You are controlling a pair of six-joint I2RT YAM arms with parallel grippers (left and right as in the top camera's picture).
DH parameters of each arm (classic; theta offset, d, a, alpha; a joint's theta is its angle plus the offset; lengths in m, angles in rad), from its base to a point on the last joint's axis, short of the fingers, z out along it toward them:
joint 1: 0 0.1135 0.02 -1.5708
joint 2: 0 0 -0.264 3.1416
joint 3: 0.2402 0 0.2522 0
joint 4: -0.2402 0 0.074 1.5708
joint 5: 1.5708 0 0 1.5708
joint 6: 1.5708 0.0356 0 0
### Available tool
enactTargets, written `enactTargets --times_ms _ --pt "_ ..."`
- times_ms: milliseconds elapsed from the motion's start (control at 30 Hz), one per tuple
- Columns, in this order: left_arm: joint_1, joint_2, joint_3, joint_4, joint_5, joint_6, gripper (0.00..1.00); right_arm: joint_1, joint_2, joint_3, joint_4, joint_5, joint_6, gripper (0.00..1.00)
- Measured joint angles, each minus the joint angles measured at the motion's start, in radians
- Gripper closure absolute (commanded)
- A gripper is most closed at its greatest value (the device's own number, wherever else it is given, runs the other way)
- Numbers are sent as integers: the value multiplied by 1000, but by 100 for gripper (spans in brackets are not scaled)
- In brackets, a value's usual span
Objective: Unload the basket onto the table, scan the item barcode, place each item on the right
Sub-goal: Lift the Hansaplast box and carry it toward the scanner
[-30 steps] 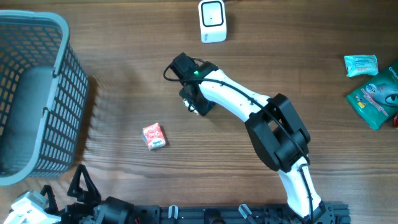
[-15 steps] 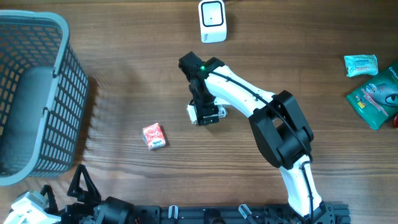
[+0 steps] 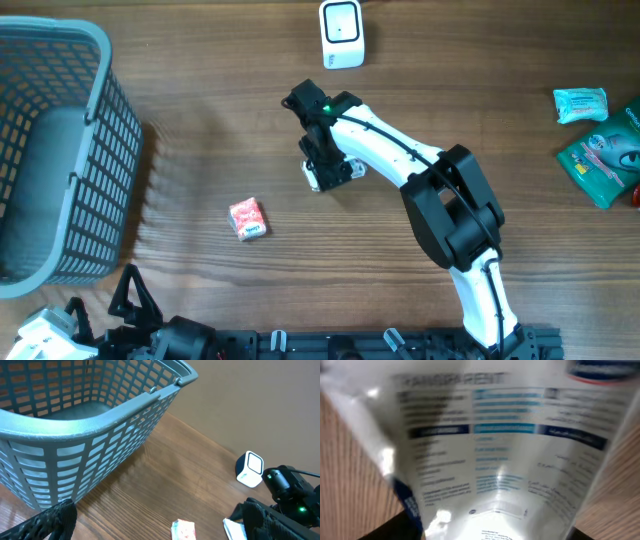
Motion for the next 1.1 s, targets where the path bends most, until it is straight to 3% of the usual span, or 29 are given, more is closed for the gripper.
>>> enactTargets --times_ms 67,233,533,800,900,1000,1100 --pt "0 0 0 0 0 0 0 1 0 0 -15 11 3 47" --pt "0 0 0 0 0 0 0 -1 0 2 -94 17 21 47" --pt "0 0 0 0 0 0 0 -78 7 0 -402 8 59 48" --pt "0 0 0 0 0 0 0 -79 13 -1 -405 8 36 49" --pt "0 0 0 0 0 0 0 -79 6 4 -303 13 -117 49" --pt "0 0 0 0 0 0 0 -79 -5 66 -120 8 -490 49" --pt "1 0 0 0 0 0 0 -79 -40 112 23 -34 -758 48"
